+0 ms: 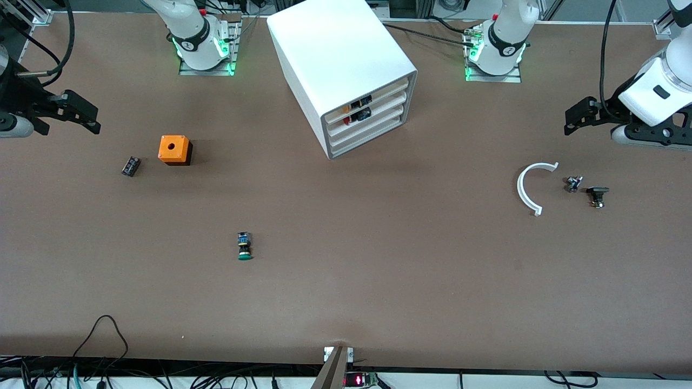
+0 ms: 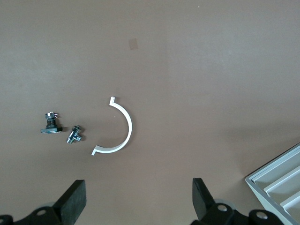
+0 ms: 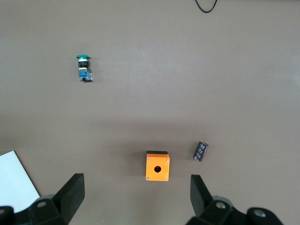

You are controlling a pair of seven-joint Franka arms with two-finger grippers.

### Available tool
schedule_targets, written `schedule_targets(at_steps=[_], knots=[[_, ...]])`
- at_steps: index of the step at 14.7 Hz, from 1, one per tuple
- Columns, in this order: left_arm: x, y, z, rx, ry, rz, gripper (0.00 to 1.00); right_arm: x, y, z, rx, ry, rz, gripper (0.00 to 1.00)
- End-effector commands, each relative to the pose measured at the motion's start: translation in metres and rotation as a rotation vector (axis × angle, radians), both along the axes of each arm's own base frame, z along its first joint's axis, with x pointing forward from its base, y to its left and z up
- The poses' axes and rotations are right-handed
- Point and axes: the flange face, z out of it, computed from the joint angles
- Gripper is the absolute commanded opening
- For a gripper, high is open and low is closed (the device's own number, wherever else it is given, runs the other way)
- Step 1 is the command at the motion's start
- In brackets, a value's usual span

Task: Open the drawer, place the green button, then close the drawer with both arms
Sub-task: 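Reach the right gripper toward the green button while the left gripper approaches the drawer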

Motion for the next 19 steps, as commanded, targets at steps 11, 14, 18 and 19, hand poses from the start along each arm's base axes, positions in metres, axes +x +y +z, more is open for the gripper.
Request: schedule_targets(at_steps=[11, 14, 18, 19], knots=[[-0.008, -0.008, -0.006, 0.012, 0.116, -0.038, 1.00, 0.016, -0.005, -0.039, 0.013, 0.081, 0.022, 1.00], [-0.027, -0.027, -0.019, -0.017, 0.275, -0.079, 1.00, 0.034, -0.005, -0.074, 0.009, 0.116, 0.024, 1.00], [-0.039, -0.066, -0.040, -0.137, 0.430, -0.142, 1.00, 0.069, -0.004, -0.130, 0.024, 0.110, 0.033, 1.00], [-0.038, -0.072, -0.046, -0.186, 0.457, -0.147, 1.00, 0.078, -0.005, -0.151, 0.028, 0.118, 0.035, 1.00]])
